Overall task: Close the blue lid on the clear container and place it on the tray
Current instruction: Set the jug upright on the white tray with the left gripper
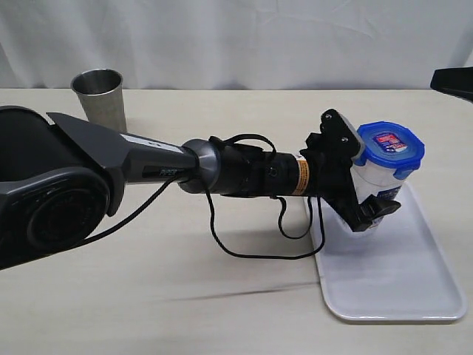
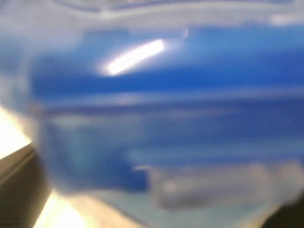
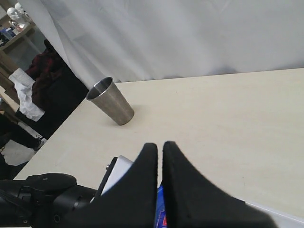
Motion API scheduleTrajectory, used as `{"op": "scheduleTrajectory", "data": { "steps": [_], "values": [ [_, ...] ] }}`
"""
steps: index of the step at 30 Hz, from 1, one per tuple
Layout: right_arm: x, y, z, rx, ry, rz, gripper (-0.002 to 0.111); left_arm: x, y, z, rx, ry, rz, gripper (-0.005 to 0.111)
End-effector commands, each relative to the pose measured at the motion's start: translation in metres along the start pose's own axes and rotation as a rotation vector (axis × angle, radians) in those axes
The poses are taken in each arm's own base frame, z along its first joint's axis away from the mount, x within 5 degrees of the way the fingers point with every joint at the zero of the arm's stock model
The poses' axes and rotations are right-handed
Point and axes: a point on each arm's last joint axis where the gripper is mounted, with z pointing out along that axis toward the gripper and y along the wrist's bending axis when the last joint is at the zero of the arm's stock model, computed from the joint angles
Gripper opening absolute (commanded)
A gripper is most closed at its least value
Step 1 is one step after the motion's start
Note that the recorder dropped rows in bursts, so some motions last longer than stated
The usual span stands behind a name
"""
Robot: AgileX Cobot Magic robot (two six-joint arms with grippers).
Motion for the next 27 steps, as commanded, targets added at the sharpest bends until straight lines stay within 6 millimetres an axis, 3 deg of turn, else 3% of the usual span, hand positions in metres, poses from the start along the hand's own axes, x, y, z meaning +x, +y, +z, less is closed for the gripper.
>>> {"op": "scheduleTrajectory", "data": {
  "steps": [1, 14, 27],
  "values": [
    [-0.001, 0.003, -0.001, -0.021, -0.008, -0.009, 0.004, -0.007, 0.0, -0.004, 0.013, 0.009, 0.017, 0.105],
    [0.0, 0.003, -0.001, -0.02, -0.006, -0.015, 0.004, 0.005, 0.017, -0.014, 0.01, 0.09, -0.041, 0.105],
    [0.006, 0.003, 0.0, -0.022, 0.003, -0.01, 0.004, 0.01, 0.016, -0.019, 0.096, 0.145, -0.05, 0.105]
  ]
}}
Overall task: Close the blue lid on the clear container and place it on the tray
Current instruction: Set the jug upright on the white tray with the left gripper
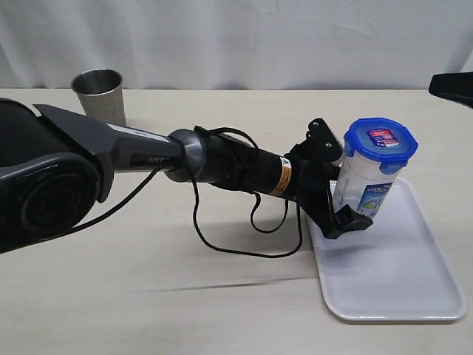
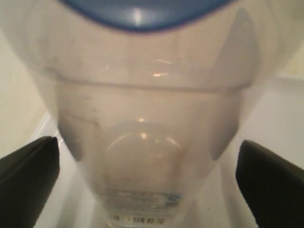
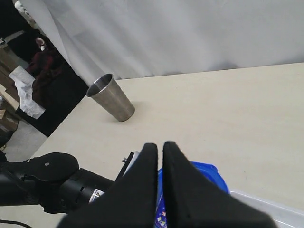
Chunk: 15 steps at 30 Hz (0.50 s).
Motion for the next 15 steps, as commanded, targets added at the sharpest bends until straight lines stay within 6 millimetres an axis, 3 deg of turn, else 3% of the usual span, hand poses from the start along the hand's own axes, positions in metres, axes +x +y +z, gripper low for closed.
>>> {"op": "scheduleTrajectory", "data": {
  "steps": [1, 15],
  "values": [
    [0.0, 0.003, -0.001, -0.02, -0.004, -0.02, 0.004, -0.01, 0.003, -0.008, 0.003, -0.016, -0.002, 0.105],
    [0.001, 0.003, -0.001, -0.02, -0.001, -0.025, 0.004, -0.023, 0.027, -0.043, -0.039, 0.067, -0.033, 0.105]
  ]
}}
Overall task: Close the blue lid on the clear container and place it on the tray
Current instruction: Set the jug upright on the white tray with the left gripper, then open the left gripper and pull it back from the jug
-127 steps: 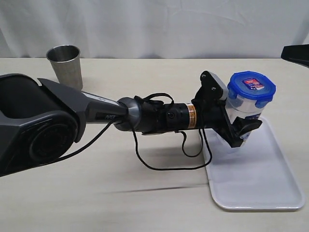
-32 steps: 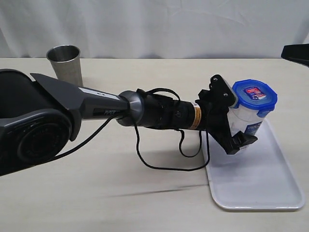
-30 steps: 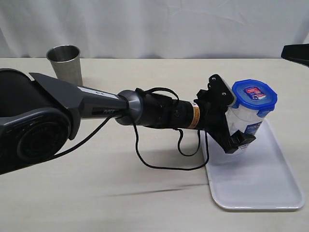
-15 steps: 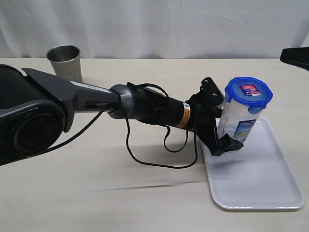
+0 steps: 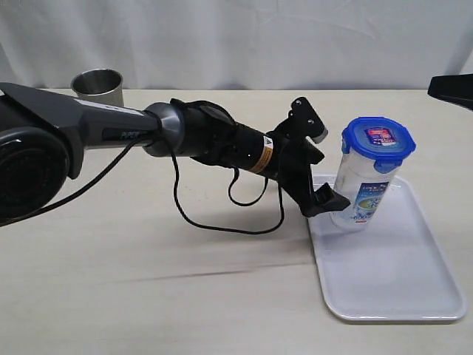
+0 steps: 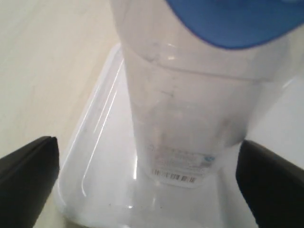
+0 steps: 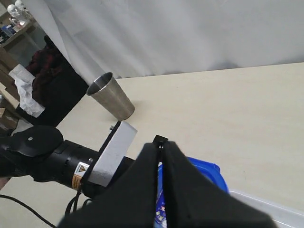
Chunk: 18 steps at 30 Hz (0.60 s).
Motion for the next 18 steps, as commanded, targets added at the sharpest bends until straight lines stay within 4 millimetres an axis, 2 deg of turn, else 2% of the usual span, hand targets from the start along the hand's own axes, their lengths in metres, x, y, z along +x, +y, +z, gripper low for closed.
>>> {"op": "scheduleTrajectory", "data": {
  "steps": [1, 7, 18],
  "values": [
    [0.0, 0.003, -0.001, -0.02, -0.002, -0.018, 0.004, -0.013, 0.005, -0.014, -0.022, -0.005, -0.032, 0.105],
    [0.0, 0.003, -0.001, -0.02, -0.002, -0.025, 0.004, -0.025, 0.005, -0.022, -0.038, -0.027, -0.028, 0.105],
    [0.0, 0.003, -0.001, -0.02, -0.002, -0.034, 0.004, -0.023, 0.013, -0.028, -0.054, -0.031, -0.071, 0.105]
  ]
}}
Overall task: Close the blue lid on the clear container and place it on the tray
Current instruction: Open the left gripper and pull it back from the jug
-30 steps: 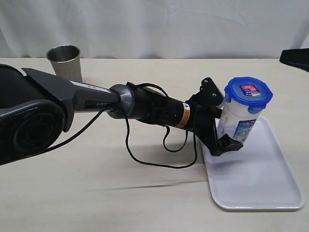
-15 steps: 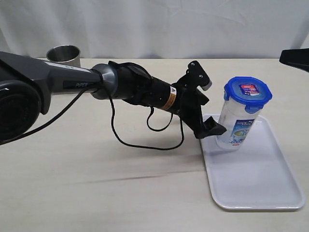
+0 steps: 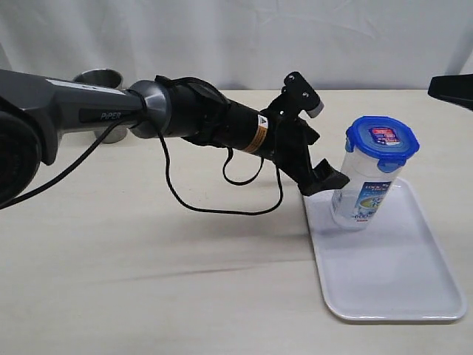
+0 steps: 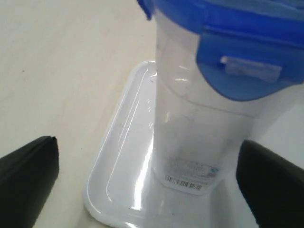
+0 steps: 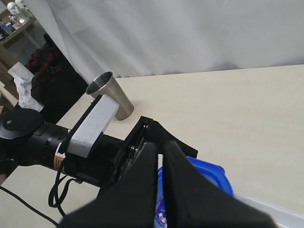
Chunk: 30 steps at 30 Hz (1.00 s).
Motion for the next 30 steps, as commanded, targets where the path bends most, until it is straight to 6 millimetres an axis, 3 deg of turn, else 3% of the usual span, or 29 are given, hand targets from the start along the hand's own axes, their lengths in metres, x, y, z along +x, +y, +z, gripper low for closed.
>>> {"op": "scheduleTrajectory", "data": {
  "steps": [1, 11, 18, 21, 30],
  "values": [
    [-0.001, 0.003, -0.001, -0.018, -0.002, -0.018, 0.004, -0.002, 0.004, -0.005, -0.007, -0.011, -0.027, 0.105],
    [-0.001, 0.003, -0.001, -0.018, -0.002, -0.02, 0.004, 0.001, 0.013, -0.014, 0.033, -0.025, -0.057, 0.105],
    [-0.001, 0.003, -0.001, -0.018, -0.003, -0.027, 0.004, -0.004, 0.021, -0.019, -0.07, -0.02, -0.053, 0.101],
    [-0.001, 0.003, -0.001, -0.018, -0.003, -0.03, 0.004, -0.015, 0.024, -0.028, -0.126, -0.036, -0.038, 0.085],
    [-0.002, 0.004, -0.001, -0.018, -0.011, -0.059, 0.004, -0.049, 0.017, -0.061, -0.023, -0.126, 0.002, 0.003]
  ]
}}
